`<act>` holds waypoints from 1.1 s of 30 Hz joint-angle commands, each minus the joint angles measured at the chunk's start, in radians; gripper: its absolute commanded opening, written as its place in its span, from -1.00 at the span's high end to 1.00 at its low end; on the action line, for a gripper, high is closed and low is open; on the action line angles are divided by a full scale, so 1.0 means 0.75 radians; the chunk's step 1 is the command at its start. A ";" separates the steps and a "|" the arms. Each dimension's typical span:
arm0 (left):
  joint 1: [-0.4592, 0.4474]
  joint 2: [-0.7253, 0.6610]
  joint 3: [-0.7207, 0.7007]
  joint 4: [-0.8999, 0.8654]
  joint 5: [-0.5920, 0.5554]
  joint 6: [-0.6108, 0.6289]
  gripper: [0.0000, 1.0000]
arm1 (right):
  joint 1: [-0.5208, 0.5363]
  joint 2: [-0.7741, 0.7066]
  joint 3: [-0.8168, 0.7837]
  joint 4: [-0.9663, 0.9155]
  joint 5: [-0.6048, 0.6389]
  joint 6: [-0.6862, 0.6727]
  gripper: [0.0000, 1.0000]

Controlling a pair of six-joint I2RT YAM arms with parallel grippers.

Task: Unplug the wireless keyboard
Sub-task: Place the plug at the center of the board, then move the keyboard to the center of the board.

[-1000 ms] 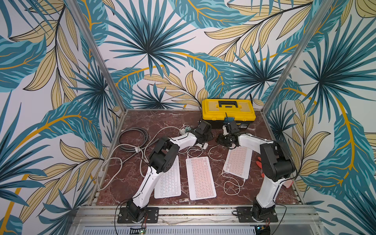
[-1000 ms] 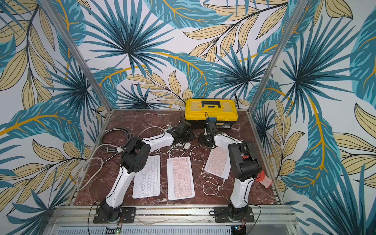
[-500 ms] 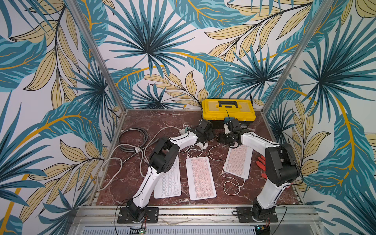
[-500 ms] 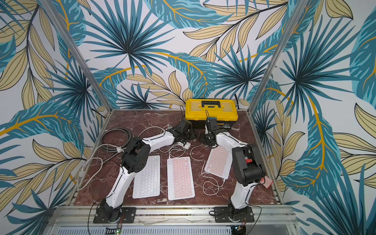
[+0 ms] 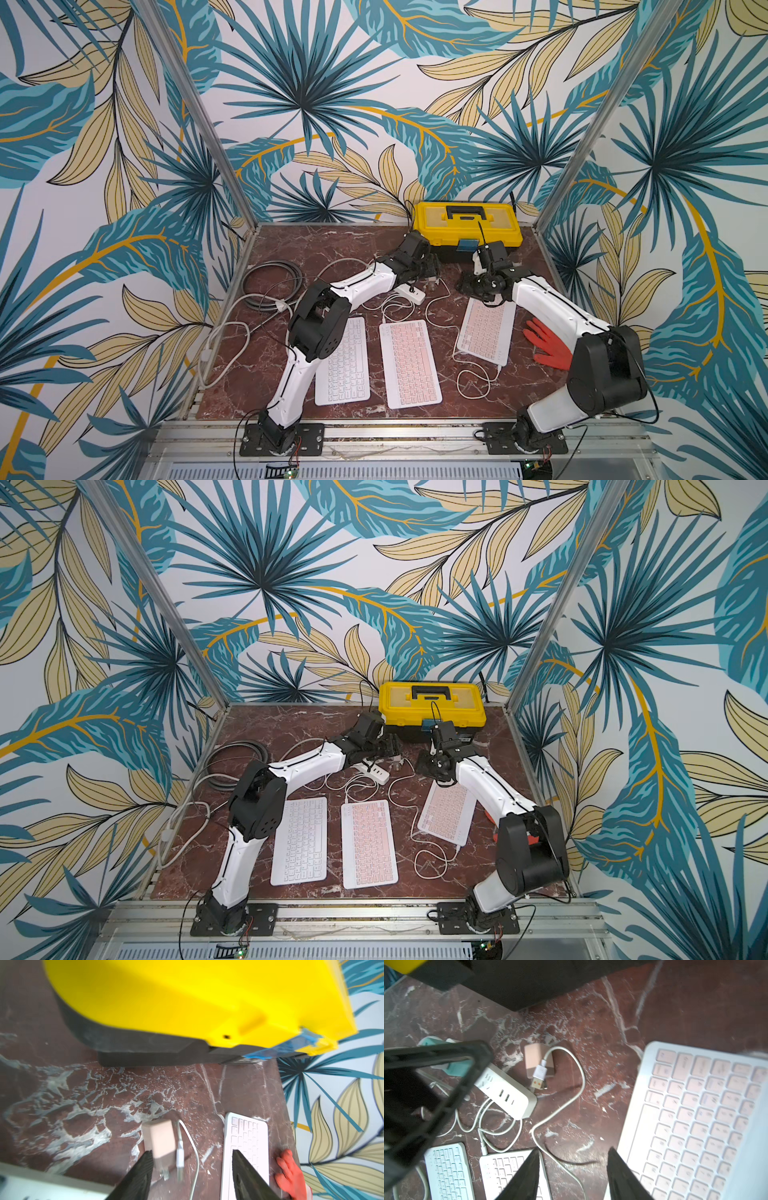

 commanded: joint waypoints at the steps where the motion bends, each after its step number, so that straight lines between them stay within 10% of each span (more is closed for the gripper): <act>1: 0.007 -0.069 -0.064 -0.002 0.039 0.097 -0.25 | -0.002 -0.076 -0.084 -0.196 0.114 0.154 -0.03; 18: -0.023 -0.115 -0.141 -0.002 0.394 0.205 -0.22 | -0.012 -0.323 -0.507 -0.363 0.232 0.494 -0.11; 33: -0.154 -0.030 -0.130 0.000 0.506 0.161 -0.20 | -0.313 -0.360 -0.631 -0.181 0.227 0.373 -0.22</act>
